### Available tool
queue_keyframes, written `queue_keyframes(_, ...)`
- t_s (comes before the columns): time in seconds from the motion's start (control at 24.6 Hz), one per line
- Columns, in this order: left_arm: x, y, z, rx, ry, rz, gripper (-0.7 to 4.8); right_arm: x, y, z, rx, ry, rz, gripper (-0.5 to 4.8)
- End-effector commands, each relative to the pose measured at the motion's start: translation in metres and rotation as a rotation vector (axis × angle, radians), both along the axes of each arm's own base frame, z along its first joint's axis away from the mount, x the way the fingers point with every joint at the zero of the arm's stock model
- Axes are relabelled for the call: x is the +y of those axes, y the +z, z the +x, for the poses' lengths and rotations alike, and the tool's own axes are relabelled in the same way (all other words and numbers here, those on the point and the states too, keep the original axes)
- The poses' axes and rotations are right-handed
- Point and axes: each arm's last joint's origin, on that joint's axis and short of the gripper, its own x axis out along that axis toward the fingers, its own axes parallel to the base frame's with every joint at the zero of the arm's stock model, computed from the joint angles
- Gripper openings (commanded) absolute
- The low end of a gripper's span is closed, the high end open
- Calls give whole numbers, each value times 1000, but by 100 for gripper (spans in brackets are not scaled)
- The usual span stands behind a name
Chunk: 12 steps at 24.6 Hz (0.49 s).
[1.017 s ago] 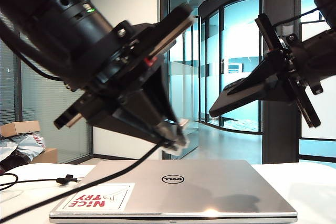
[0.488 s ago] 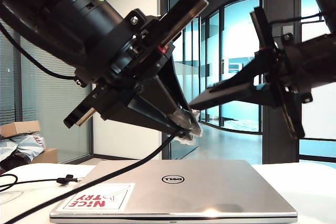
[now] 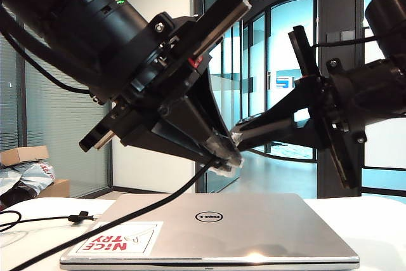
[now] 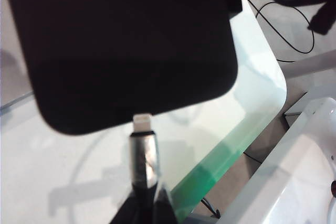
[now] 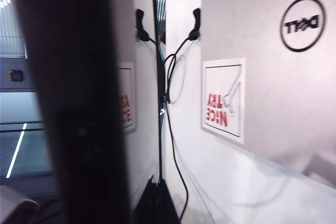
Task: Pick up the charging cable and the phone, plug the charging cable into the charging port on the phone, and finally place them back on the table.
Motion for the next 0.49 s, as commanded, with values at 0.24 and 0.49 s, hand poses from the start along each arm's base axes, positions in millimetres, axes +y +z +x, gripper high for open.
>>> queue_keyframes(0.24, -1, 1, 0, -10, -10, -7, -6, 6, 11, 2, -76, -11, 45, -6)
queue_keyframes(0.49, -1, 2, 0, -12, -9, -11, -6, 10, 11, 0, -76, 4, 45, -6)
